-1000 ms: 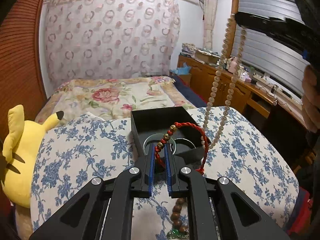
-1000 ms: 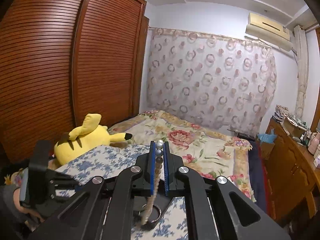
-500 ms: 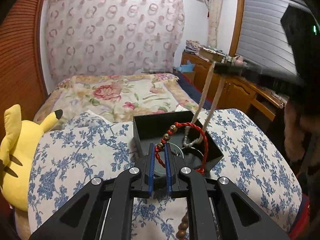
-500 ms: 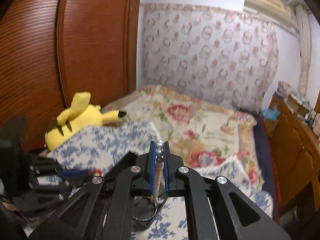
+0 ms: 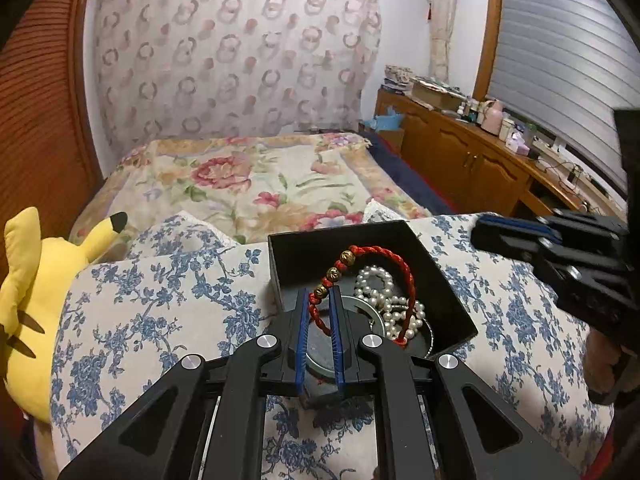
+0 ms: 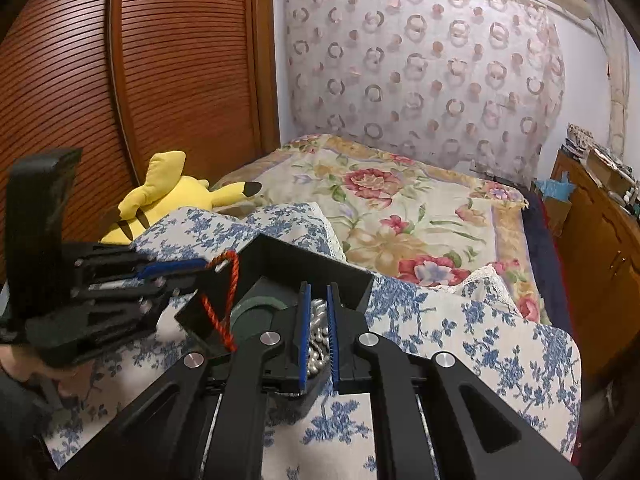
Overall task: Organize jewelry
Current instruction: 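Open both tools to drop the bracelet and pearls into the box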
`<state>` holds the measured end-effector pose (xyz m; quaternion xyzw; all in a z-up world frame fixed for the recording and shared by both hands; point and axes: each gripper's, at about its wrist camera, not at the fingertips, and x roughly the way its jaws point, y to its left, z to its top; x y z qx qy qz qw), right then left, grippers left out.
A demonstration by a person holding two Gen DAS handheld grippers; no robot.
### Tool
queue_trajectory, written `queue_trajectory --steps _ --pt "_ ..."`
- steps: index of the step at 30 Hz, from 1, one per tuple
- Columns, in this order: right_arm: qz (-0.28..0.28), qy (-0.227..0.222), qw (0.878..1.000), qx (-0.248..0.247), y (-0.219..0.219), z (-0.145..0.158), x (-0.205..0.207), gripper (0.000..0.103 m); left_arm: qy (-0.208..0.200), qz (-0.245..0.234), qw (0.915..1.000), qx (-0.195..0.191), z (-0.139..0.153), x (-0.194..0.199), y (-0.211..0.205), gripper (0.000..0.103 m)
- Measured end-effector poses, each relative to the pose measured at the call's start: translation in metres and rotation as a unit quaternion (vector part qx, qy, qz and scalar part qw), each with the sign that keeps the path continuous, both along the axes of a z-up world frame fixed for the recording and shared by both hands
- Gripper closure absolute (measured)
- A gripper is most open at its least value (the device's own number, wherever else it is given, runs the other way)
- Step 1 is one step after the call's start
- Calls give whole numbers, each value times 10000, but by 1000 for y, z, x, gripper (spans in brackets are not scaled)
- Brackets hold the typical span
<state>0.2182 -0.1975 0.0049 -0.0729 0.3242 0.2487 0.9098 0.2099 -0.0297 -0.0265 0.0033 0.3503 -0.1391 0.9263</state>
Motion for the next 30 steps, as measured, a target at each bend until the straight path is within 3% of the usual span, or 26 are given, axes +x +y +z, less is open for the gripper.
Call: queue_trajectory --steps 1,2,3,4,5,6,7,8,9,11,14,21,24,30 --pt "12 -3 10000 13 -2 -1 -4 94 18 10 10000 -3 0 0 0 92" --pt "17 -8 10000 19 -4 -2 -7 94 16 17 10000 -3 0 0 0 84" --pt "16 -18 10000 26 -7 -4 -12 93 7 32 10000 8 1 0 -1 67" --pt "11 -15 10000 36 -8 -5 -15 93 -17 55 10000 15 1 -1 0 60" --pt "-2 -8 10000 50 -11 -6 -18 87 -59 65 10000 16 2 -3 1 52" --pt "-29 -11 10000 62 -13 -8 -22 71 -76 71 9999 32 3 -4 1 50" --pt "-71 -34 9999 75 -15 -10 -28 63 -85 80 9999 55 3 -6 2 48" --pt "-93 -53 9999 90 -17 -11 -32 55 -106 102 9999 75 4 -8 3 37" --pt "-94 -60 9999 115 -18 -11 -36 53 -158 126 9998 80 6 -11 4 28" --pt "-100 -61 9998 156 -21 -14 -46 50 -249 116 9996 56 8 -19 7 26" --pt "-109 -130 9997 175 -24 -15 -62 36 -366 121 9992 56 10 -31 11 10" --pt "-83 -192 9994 262 -31 -24 -97 12 -506 -63 9986 115 5 -64 18 8" --pt "-140 -223 9995 193 -33 -30 -110 7 -447 -113 9989 117 -1 -78 22 8" --pt "-338 -169 9993 -17 -39 -44 -135 6 -207 -147 9996 104 -20 -104 31 8"
